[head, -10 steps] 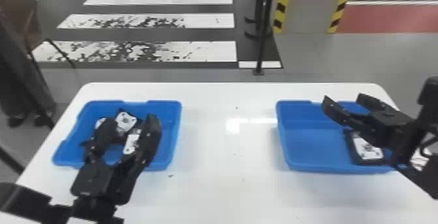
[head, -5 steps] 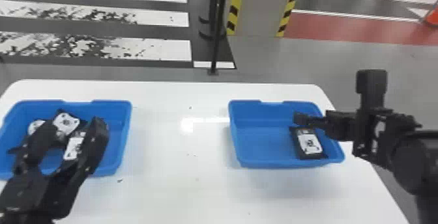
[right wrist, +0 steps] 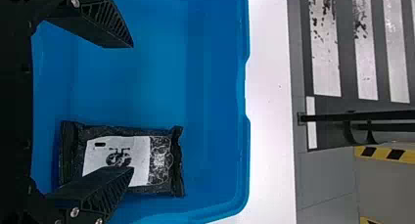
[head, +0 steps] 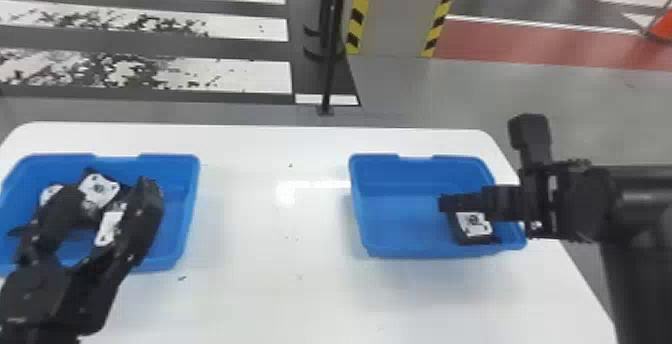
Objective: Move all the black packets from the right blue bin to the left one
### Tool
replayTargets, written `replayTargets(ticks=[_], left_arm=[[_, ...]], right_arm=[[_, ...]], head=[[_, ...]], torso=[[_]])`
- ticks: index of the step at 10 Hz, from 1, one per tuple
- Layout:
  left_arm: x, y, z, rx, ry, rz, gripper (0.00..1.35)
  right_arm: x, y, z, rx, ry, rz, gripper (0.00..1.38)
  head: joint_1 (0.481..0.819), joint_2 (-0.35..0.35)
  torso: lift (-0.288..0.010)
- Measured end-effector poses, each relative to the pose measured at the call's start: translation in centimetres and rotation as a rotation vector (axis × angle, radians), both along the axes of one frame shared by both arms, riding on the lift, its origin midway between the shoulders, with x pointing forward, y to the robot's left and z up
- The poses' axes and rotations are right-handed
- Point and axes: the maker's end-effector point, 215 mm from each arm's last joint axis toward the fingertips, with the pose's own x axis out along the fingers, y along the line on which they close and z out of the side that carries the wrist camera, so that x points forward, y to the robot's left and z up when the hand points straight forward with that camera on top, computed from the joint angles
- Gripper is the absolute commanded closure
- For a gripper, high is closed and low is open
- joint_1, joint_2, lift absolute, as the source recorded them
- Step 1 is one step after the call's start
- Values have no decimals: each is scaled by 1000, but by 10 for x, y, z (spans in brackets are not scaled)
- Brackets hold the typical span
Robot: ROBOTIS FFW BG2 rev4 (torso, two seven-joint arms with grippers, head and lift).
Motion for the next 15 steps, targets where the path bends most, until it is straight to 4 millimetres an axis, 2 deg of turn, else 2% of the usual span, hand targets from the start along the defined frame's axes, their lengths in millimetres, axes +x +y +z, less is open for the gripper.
replayTargets(ticks=[6,12,15], left_arm=[[0,-2,3,-14,-8,-7,122],[0,-3,1,-22,-5,-7,128],[-1,-1,1,-26,-9,-2,128]], right_arm=[[-12,-33,-36,-33,122,-76,142],[1,-34,-51,-54,145,-85,156],[-9,-35,-64,-50,190,-97,162]], head=[[695,-220],[695,-222],[695,-223]], torso=[[-140],[-140],[-140]])
